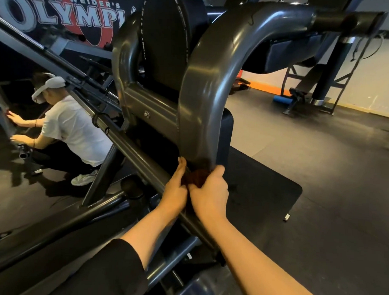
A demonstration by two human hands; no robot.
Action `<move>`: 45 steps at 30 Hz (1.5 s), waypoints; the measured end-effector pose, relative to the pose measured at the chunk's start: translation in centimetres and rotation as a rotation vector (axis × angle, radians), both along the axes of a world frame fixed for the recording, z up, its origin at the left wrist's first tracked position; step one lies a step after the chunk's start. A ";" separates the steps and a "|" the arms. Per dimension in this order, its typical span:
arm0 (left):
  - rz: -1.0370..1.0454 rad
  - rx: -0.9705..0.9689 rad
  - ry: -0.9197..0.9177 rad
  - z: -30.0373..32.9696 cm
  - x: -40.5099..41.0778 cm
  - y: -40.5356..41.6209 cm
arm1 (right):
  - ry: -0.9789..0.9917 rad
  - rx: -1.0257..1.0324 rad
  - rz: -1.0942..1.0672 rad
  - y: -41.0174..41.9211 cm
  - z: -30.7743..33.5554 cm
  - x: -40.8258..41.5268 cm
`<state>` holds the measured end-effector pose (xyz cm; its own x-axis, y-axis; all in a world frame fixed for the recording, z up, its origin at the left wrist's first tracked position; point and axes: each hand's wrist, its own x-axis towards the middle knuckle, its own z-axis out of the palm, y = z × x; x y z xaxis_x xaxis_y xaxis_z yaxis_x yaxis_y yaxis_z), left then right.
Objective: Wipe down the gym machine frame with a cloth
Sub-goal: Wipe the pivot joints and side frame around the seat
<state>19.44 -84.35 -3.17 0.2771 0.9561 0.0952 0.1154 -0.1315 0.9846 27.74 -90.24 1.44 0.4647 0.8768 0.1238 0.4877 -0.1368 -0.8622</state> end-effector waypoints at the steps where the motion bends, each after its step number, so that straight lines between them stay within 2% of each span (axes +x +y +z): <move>1: 0.045 -0.016 -0.058 -0.1 -0.5 -0.1 | -0.019 0.090 0.022 -0.4 0.4 -0.1; 3: 0.257 0.021 -0.097 -0.7 -1.9 -0.8 | -0.203 0.203 0.081 -0.9 0.5 0.1; 5: 0.448 0.062 -0.043 -2.0 -3.5 -1.8 | -0.489 0.138 0.143 -1.1 -0.5 0.3; 6: 0.476 0.059 -0.003 -2.7 -4.2 -2.1 | -0.609 0.060 0.168 -1.2 -1.3 0.3; 8: 0.411 0.004 0.063 -3.7 -5.2 -2.3 | -0.688 -0.036 0.172 -1.2 -2.9 -0.4; 10: 0.344 -0.033 0.086 -3.9 -5.5 -1.8 | -0.753 0.000 0.169 -0.8 -3.8 -1.3; 16: 0.212 -0.077 0.028 -4.6 -6.5 -2.0 | -0.967 -0.020 0.161 3.7 -3.3 -3.9; 18: 0.218 -0.092 -0.058 -5.0 -6.9 -1.9 | -1.027 -0.018 0.155 4.9 -3.5 -5.1; 21: 0.289 -0.201 -0.272 -5.6 -7.0 -1.8 | -1.056 0.055 0.183 4.6 -3.9 -6.1; 23: 0.290 -0.277 -0.399 -6.2 -7.3 -1.9 | -1.080 0.111 0.281 4.0 -4.6 -6.8; 28: 0.336 -0.498 -0.792 -6.0 -8.2 -1.4 | -0.896 0.038 0.491 3.9 -6.4 -8.9; 29: 0.368 -0.512 -0.806 -6.0 -8.7 -1.2 | -0.878 0.017 0.518 4.0 -6.6 -9.2; 31: 0.524 -0.520 -0.713 -7.1 -9.5 -0.1 | -0.869 -0.006 0.545 3.8 -7.0 -9.2; 34: 0.741 -0.511 -0.558 -9.2 -10.7 0.7 | -0.962 -0.019 0.544 3.2 -8.5 -8.8; 36: 0.681 -0.527 -0.473 -10.6 -10.7 0.6 | -1.031 -0.047 0.533 2.8 -10.1 -9.0; 39: 0.506 -0.497 -0.381 -12.2 -9.4 -0.4 | -1.035 -0.096 0.511 2.4 -11.8 -10.1; 42: 0.578 -0.550 -0.372 -14.2 -9.8 -0.1 | -1.042 -0.142 0.530 2.9 -13.1 -10.9; 45: 0.734 -0.599 -0.434 -15.5 -11.4 1.4 | -0.970 -0.199 0.527 4.4 -13.6 -11.4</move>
